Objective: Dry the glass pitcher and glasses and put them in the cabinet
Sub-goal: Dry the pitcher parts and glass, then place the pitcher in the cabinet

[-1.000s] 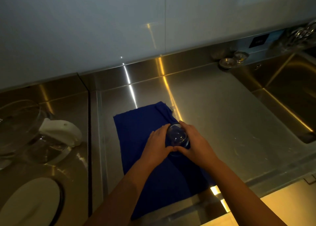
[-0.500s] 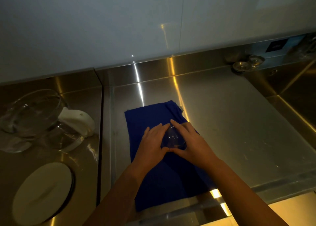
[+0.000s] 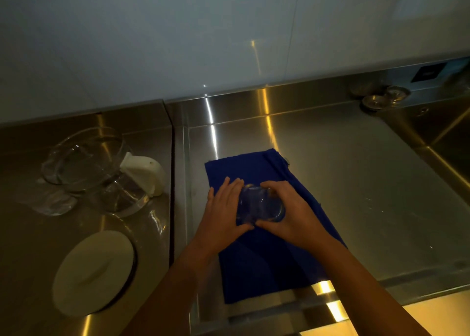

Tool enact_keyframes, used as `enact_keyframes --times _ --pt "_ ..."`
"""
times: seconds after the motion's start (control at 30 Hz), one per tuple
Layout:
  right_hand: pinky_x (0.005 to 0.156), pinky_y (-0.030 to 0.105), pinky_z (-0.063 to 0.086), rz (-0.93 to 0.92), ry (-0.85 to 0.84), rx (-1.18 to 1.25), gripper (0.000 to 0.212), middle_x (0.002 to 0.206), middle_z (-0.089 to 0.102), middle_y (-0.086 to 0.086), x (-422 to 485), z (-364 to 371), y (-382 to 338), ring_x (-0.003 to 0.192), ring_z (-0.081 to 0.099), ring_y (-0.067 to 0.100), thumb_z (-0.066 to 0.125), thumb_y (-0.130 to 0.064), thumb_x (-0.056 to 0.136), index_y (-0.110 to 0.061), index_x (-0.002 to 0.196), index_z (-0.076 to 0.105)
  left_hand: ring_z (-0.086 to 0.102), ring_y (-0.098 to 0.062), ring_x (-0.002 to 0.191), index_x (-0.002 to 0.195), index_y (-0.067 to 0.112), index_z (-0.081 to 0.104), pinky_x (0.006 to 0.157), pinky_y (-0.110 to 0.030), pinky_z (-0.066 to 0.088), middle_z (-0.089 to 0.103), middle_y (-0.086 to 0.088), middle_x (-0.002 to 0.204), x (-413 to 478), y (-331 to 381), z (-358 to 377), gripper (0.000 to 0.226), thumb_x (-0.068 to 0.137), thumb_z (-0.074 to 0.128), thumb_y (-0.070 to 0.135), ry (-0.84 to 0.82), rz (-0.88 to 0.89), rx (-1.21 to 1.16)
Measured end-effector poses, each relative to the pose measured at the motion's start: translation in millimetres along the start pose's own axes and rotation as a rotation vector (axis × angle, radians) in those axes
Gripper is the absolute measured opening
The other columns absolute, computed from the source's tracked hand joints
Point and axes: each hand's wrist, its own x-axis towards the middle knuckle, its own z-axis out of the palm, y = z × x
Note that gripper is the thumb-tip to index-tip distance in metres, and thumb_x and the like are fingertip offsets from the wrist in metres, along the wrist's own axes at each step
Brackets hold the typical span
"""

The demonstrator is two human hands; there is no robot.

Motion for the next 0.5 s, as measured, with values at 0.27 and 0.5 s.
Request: enact_keyframes --times 0.27,0.5 --pt "0.113 0.044 0.021 0.103 -0.067 -0.071 0.065 0.107 0.049 -0.025 -6 5 -8 0.102 0.047 -0.007 0.082 -0.033 0.064 -0.036 0.113 0.040 0.048 -0.026 0.123 0.125 0.008 0.049 0.106 -0.048 0.011 0.059 -0.008 0.122 -5 -15 -16 0.078 0.064 0.062 0.056 0.089 0.159 0.143" --pt "0.114 0.040 0.007 0.142 -0.113 -0.323 0.064 0.111 0.057 -0.005 -3 5 -9 0.106 0.051 0.011 0.078 -0.038 0.067 -0.017 0.119 0.048 0.044 -0.019 0.107 0.116 0.007 0.043 0.096 -0.062 0.021 0.064 -0.014 0.105 -4 -7 -32 0.071 0.060 0.056 0.050 0.205 0.388 0.215"
